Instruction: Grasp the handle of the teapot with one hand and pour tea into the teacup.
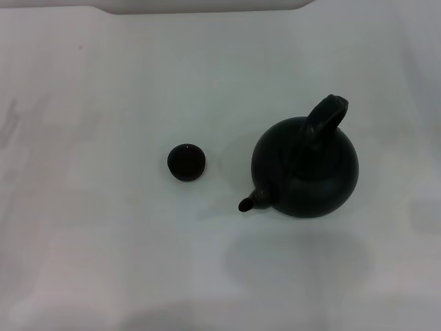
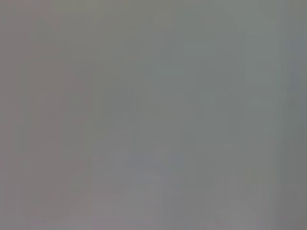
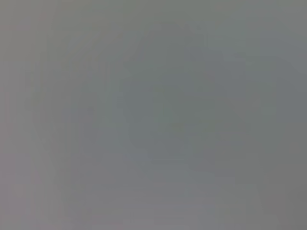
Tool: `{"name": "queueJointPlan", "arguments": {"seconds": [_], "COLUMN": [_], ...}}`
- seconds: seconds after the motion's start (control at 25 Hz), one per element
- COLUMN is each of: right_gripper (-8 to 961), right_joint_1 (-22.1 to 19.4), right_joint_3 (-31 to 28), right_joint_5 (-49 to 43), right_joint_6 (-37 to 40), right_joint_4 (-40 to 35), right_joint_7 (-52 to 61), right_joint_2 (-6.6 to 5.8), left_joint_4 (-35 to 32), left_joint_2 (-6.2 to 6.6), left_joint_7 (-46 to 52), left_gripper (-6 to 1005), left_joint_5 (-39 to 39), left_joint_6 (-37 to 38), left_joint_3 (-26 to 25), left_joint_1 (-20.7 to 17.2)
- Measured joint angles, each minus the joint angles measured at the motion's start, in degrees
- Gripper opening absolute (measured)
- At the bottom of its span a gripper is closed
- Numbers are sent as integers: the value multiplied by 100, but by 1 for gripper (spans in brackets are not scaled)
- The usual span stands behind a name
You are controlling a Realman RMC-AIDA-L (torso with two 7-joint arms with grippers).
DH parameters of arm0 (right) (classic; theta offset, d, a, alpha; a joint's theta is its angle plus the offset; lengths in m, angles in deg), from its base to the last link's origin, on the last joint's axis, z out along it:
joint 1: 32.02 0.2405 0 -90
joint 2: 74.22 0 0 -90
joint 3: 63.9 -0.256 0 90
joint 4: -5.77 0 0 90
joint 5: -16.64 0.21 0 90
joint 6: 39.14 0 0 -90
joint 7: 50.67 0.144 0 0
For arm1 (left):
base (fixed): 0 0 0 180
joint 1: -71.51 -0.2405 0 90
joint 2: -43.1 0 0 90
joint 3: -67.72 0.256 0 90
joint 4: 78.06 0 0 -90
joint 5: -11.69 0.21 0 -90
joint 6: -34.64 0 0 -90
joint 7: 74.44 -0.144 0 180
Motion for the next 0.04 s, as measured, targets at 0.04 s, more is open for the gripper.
{"name": "queueJointPlan", "arguments": {"seconds": [0.04], "right_gripper": [864], "right_joint_1": [16], "right_joint_3": [-1], "right_joint_5": [1], "right_joint_6": [25], "right_joint_4": [61], "right_joint_7": [-113], "right_joint_2": [1], "left_joint_4": [15], "left_joint_2": [-5], "left_joint_7": [-13], "left_gripper": [834], "left_joint_5": [5], "left_joint_6": [6], "left_joint_3": [2], "left_joint_1": [9]}}
